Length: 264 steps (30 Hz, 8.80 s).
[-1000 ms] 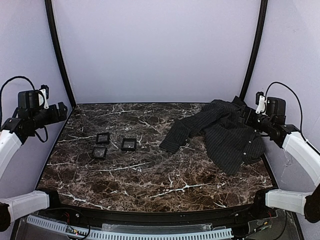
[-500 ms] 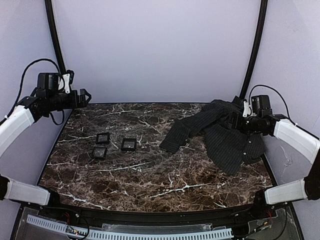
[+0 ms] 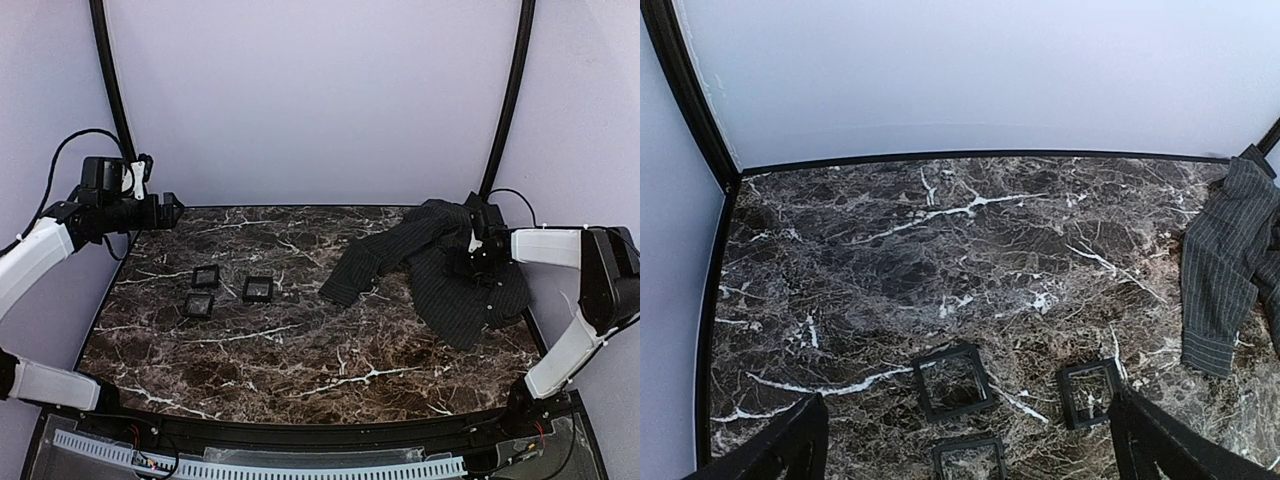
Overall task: Remove the brooch from the garment
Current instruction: Pick up the crumpled clothing from the corner of the board, then place the crumpled clothing at the center of the board, then rotate the crumpled clothing at the center of the board, then pick up the brooch from the crumpled clothing.
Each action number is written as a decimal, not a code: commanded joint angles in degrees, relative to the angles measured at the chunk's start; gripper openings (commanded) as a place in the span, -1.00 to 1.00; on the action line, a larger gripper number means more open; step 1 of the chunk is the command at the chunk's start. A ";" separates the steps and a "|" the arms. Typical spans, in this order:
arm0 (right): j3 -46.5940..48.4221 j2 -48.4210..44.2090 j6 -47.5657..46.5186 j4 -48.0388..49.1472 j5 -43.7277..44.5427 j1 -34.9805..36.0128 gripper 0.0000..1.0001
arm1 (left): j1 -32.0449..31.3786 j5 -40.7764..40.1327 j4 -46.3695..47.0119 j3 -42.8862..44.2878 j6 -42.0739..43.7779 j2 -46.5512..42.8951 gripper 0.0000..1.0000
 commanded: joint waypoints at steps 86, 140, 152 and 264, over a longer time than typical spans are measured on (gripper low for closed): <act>0.68 -3.10 -3.02 6.45 -4.12 -3.96 0.78 | -54.58 2.09 21.27 -13.98 -34.45 14.16 0.99; -18.09 -26.05 12.78 -6.67 -8.41 5.68 -1.00 | -32.26 -1.29 21.67 15.61 -23.86 44.43 -0.98; -6.01 -30.24 11.69 -19.16 7.38 14.32 0.40 | -32.61 -3.40 22.90 4.77 -20.38 27.41 0.61; -10.09 -24.43 -0.71 7.77 -16.82 35.84 -1.00 | -31.94 25.82 1.47 8.32 -4.45 8.31 0.98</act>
